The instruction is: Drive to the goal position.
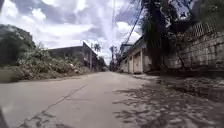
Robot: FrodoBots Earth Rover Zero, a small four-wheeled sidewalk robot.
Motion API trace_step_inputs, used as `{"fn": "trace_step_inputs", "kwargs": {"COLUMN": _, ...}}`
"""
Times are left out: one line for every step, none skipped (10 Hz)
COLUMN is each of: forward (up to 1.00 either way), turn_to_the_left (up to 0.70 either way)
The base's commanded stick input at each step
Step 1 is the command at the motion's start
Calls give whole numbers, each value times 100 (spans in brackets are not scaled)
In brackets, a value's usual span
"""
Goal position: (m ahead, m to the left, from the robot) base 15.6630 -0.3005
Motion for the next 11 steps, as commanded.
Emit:
{"fn": "trace_step_inputs", "kwargs": {"forward": 50, "turn_to_the_left": 0}}
{"fn": "trace_step_inputs", "kwargs": {"forward": 50, "turn_to_the_left": 0}}
{"fn": "trace_step_inputs", "kwargs": {"forward": 50, "turn_to_the_left": 0}}
{"fn": "trace_step_inputs", "kwargs": {"forward": 50, "turn_to_the_left": 0}}
{"fn": "trace_step_inputs", "kwargs": {"forward": 50, "turn_to_the_left": 0}}
{"fn": "trace_step_inputs", "kwargs": {"forward": 50, "turn_to_the_left": 0}}
{"fn": "trace_step_inputs", "kwargs": {"forward": 50, "turn_to_the_left": 0}}
{"fn": "trace_step_inputs", "kwargs": {"forward": 50, "turn_to_the_left": 0}}
{"fn": "trace_step_inputs", "kwargs": {"forward": 50, "turn_to_the_left": 0}}
{"fn": "trace_step_inputs", "kwargs": {"forward": 50, "turn_to_the_left": 0}}
{"fn": "trace_step_inputs", "kwargs": {"forward": 50, "turn_to_the_left": 0}}
